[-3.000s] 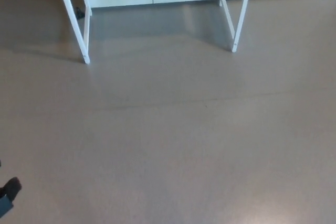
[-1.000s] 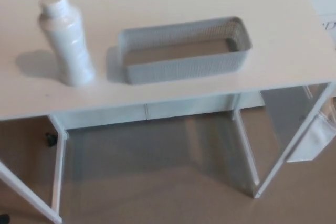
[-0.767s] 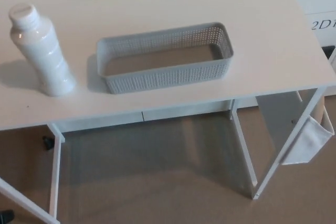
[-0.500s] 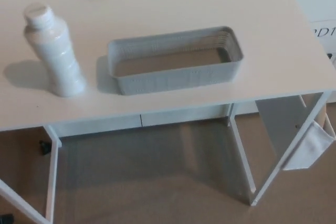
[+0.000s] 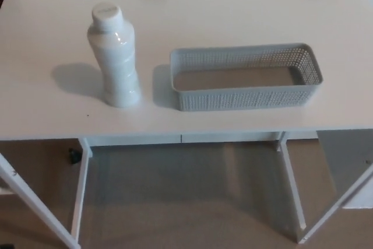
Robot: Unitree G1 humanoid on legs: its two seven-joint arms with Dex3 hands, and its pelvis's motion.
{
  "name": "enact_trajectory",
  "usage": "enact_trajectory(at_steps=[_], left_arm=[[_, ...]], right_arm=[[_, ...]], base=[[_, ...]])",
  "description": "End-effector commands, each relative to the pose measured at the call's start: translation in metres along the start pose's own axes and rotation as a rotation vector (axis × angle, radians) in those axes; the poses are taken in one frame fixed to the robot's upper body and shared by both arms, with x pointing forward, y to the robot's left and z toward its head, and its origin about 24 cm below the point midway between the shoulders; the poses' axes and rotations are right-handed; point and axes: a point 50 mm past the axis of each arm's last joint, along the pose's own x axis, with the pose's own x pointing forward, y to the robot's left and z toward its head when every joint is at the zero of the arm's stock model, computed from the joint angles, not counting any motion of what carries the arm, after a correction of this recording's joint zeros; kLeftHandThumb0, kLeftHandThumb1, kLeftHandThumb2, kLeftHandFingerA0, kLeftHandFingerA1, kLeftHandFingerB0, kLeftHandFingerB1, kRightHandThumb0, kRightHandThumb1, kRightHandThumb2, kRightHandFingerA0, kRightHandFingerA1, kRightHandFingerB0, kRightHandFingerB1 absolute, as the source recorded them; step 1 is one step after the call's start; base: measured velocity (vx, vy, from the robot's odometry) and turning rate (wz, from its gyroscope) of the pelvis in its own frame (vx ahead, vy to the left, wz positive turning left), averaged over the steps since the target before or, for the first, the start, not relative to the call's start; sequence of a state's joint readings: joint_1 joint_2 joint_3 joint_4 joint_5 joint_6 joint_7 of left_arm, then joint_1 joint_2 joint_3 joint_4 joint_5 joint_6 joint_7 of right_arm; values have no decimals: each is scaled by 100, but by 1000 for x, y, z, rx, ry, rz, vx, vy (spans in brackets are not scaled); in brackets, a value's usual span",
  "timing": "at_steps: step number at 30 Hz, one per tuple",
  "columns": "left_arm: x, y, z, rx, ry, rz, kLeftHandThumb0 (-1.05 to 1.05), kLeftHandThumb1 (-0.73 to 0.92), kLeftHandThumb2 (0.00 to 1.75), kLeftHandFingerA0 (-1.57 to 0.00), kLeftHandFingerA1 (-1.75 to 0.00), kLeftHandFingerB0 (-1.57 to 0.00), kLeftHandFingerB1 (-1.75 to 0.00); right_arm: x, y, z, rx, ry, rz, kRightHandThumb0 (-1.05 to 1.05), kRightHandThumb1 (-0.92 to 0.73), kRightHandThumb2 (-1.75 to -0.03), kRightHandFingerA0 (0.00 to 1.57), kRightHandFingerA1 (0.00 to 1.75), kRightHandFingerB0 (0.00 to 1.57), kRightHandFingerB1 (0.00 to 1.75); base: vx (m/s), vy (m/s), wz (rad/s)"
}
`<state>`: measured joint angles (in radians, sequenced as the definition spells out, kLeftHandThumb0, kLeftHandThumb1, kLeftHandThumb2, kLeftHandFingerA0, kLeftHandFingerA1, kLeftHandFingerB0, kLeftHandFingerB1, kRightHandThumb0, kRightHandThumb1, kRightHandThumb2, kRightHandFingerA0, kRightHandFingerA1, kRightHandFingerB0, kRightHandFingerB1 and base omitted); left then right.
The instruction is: The robot walk up to a desk on which a bottle is kept on the left hand side and a container is kept on the right hand side. The robot uses its left hand to pick up the bottle and places it in the container.
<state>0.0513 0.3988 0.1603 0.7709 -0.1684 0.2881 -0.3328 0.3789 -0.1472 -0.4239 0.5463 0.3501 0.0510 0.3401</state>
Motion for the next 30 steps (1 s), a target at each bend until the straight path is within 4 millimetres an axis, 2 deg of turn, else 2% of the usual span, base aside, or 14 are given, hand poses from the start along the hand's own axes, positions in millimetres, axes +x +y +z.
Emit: enact_trajectory(at_steps=[1, 2, 4, 5, 11, 15, 16, 21, 22, 23, 25, 26, 27, 30], left_arm=[[-1, 4, 8, 25, -23, -3, -13, 50, 92, -39, -58, -18, -49], [-1, 4, 9, 17, -24, -7, -15, 70, 60, -45, -39, -29, -32], [-2, 4, 10, 13, -27, -9, -15, 69, 60, -44, -39, -30, -33], [-2, 4, 10, 17, -30, -5, -13, 50, 92, -38, -58, -18, -48], [-2, 4, 13, 54, -52, 2, -14, 51, 93, -39, -58, -17, -48], [1, 1, 20, 49, -71, -8, -15, 52, 93, -31, -55, -14, -47], [1, 1, 19, 10, -66, 1, -17, 72, 61, -40, -37, -28, -32], [0, 2, 17, 22, -76, 24, -18, 71, 60, -45, -39, -28, -32], [-1, 2, 16, 30, -77, 14, -16, 52, 93, -32, -56, -13, -47], [-1, 3, 17, 24, -79, 6, -16, 53, 94, -28, -54, -11, -46], [-1, 2, 17, 16, -80, 6, -17, 53, 94, -29, -54, -12, -46], [-1, 2, 18, 11, -81, 7, -19, 73, 61, -39, -37, -25, -31], [-2, 2, 19, 2, -86, 1, -15, 54, 95, -23, -52, -10, -46], [-1, 2, 23, -8, -93, 2, -16, 52, 93, -26, -54, -12, -46]], right_arm=[[-3, -2, 5, -14, -23, -14, -12, -40, -88, 28, 59, 20, 54], [-3, -2, 5, -12, -22, -15, -12, -40, -88, 28, 59, 21, 54], [-2, -2, 5, -10, -19, -15, -14, -40, -88, 27, 59, 21, 54], [-2, -2, 5, -10, -20, -14, -14, -40, -88, 28, 59, 21, 55], [0, -2, 5, -5, -22, -15, -14, -40, -88, 27, 59, 21, 54], [4, -1, 12, 1, -40, -15, -12, -40, -88, 28, 60, 22, 55], [4, -2, 11, 24, -40, -14, -12, -39, -87, 26, 59, 21, 55], [2, -2, 9, -8, -32, -7, -15, -40, -88, 27, 59, 21, 55], [2, -2, 8, 13, -34, -3, -12, -40, -88, 26, 59, 22, 55], [1, -2, 8, -10, -28, -14, -14, -39, -87, 29, 59, 22, 55], [1, -1, 9, -19, -23, -24, -13, -40, -87, 31, 60, 23, 55], [1, 0, 9, -20, -22, -26, -13, -40, -87, 30, 59, 23, 55], [2, 0, 9, -26, -23, -29, -14, -40, -87, 30, 59, 23, 55], [4, 1, 9, -4, -21, -37, -12, -40, -88, 31, 60, 24, 56]], base=[[61, -130, 8], [66, -114, 5], [45, -99, 8], [0, 0, 0], [-6, 68, 2], [-41, 251, 22], [-33, 357, 18], [2, 68, 11], [77, 117, 6], [98, -2, 7], [5, -74, 27], [61, -81, 1], [58, -82, -7], [63, -47, -9]])
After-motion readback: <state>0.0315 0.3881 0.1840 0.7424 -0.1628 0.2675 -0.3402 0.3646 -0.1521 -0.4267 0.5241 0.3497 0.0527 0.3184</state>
